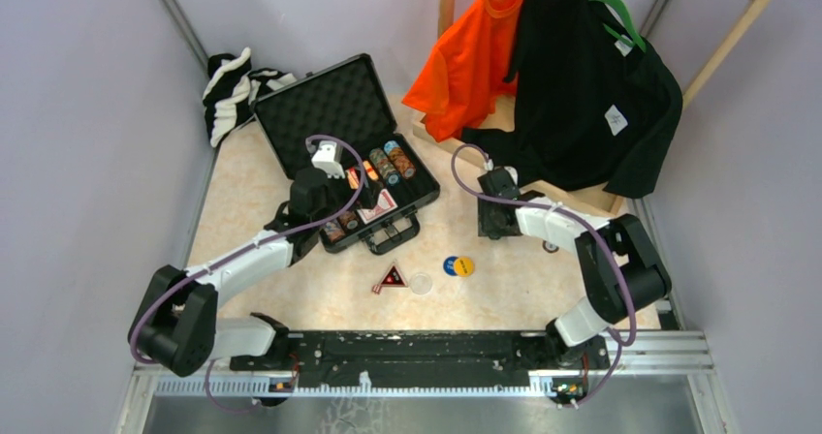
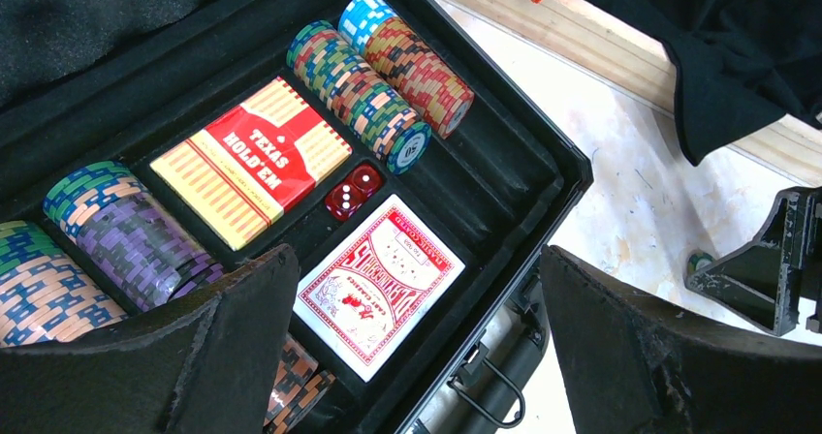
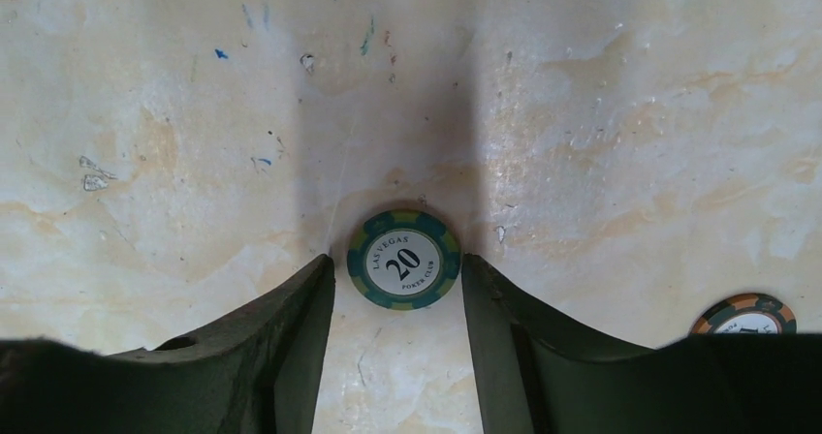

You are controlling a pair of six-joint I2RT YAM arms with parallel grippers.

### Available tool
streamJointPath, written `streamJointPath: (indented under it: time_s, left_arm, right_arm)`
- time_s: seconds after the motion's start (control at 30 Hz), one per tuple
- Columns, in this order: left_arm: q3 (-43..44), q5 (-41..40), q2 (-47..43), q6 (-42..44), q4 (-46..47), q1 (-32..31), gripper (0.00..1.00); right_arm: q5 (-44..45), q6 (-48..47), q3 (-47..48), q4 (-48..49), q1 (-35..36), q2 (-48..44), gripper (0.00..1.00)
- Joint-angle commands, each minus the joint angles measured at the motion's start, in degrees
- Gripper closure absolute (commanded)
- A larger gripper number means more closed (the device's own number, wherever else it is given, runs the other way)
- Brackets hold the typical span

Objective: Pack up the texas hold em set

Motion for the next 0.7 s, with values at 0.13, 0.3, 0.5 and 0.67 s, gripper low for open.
streamJointPath:
  time_s: [0.13, 0.3, 0.5, 0.67]
  left_arm:
    - [1.66, 0.64, 0.21, -0.07, -0.08, -0.14, 0.01]
    - [1.67, 0.98, 0.33, -0.13, -0.12, -0.16, 0.01]
    - [1.89, 1.23, 0.64, -0.07, -0.30, -0.15, 0.01]
    - [2.44, 1.60, 1.25, -0.15, -0.93, -0.14, 0.01]
  right_arm:
    - [0.67, 1.36, 0.12, -3.12, 1.82, 0.97, 0.53]
    - [0.08, 1.58, -0.25, -2.48, 1.82, 0.47, 0.60]
    - [0.71, 1.17, 0.35, -2.95, 1.81, 0.09, 0.64]
    - [1.10, 0.98, 0.86, -3.23, 1.82, -1.31, 0.65]
